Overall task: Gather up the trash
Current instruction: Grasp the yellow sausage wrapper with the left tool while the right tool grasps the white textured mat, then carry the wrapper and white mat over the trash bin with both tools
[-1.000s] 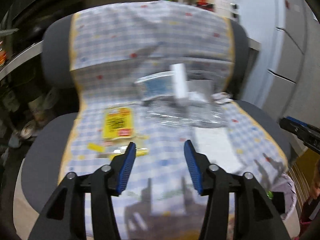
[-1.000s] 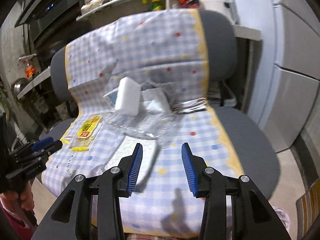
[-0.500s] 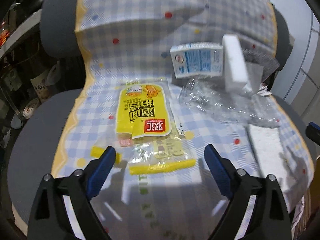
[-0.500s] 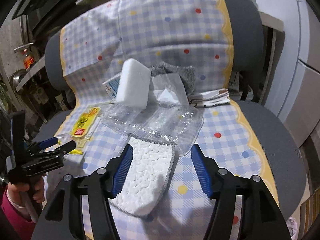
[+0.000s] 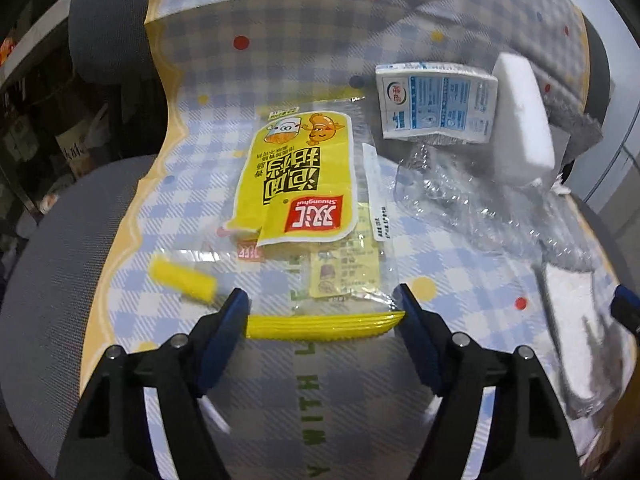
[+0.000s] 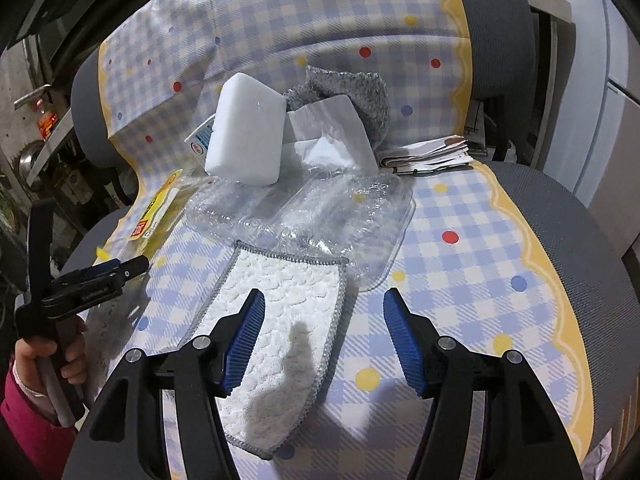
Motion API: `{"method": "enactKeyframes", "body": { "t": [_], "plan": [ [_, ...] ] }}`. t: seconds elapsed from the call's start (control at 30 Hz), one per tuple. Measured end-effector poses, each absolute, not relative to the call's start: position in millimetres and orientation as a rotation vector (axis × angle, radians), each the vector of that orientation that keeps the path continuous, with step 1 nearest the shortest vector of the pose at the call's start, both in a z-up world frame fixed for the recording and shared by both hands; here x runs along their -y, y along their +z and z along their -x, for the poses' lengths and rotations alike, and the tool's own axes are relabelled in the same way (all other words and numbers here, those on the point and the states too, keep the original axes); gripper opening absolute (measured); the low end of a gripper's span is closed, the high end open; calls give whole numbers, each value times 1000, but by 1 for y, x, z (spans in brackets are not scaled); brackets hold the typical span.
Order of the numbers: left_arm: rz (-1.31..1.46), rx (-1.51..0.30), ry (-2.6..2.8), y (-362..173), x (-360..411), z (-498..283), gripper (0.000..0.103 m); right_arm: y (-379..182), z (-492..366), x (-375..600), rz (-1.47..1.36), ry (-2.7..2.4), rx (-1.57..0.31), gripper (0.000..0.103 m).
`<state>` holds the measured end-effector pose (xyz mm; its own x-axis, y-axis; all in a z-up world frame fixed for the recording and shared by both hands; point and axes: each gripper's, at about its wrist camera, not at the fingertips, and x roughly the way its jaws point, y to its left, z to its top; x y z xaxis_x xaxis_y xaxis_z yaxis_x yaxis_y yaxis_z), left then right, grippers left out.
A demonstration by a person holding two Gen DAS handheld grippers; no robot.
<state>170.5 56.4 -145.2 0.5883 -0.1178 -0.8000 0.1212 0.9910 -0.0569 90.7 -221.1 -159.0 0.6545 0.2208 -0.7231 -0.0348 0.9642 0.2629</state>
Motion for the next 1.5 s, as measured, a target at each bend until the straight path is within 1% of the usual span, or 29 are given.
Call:
{"method": "enactKeyframes", "body": {
  "t": [0.07, 0.1, 0.13, 0.2, 0.4, 0.43, 0.47, 0.5, 0.53, 0.57, 0.6, 0.63, 0.67, 0.83, 1.07, 1.5],
  "plan": [
    [-4, -925, -132, -146, -56, -169, 71, -159, -90, 221, -235, 149, -848, 63],
    [-2, -922, -130, -146, -56, -168, 35, -160, -89, 221, -234, 151, -849, 63],
    [-5, -920, -117, -145, -56, -169, 8, -161, -89, 222, -233, 151, -850, 63],
    [6, -927, -99, -143, -57, -168, 3, -162, -88, 223, -241, 153, -853, 63],
    [53, -869, -127, -125, -59, -141, 1, -175, -93, 220, -245, 171, -884, 62],
    [56, -854, -142, -120, -57, -136, 0, -179, -94, 219, -245, 167, -893, 62],
    [56, -834, -157, -113, -55, -128, 0, -183, -97, 219, -249, 169, -901, 59],
    [53, -821, -165, -107, -54, -122, 0, -185, -98, 218, -251, 172, -906, 50],
    [47, -808, -177, -101, -51, -115, 0, -188, -99, 217, -251, 172, -913, 46],
    [43, -800, -186, -96, -48, -111, 0, -189, -99, 216, -250, 172, -913, 36],
    [38, -794, -193, -92, -45, -108, 0, -188, -97, 215, -248, 181, -909, 21],
    [34, -787, -199, -88, -42, -102, 0, -187, -96, 214, -246, 184, -907, 16],
    [30, -781, -206, -83, -39, -97, 0, -184, -93, 214, -243, 182, -898, 5],
    [17, -765, -258, -71, -24, -80, 0, -157, -68, 218, -223, 198, -823, 4],
    [-16, -733, -396, -55, 15, -35, 1, -112, -18, 245, -248, 147, -700, 4],
    [-84, -696, -682, -51, 110, 22, 1, -66, 85, 327, -296, -68, -553, 4]
  ]
}}
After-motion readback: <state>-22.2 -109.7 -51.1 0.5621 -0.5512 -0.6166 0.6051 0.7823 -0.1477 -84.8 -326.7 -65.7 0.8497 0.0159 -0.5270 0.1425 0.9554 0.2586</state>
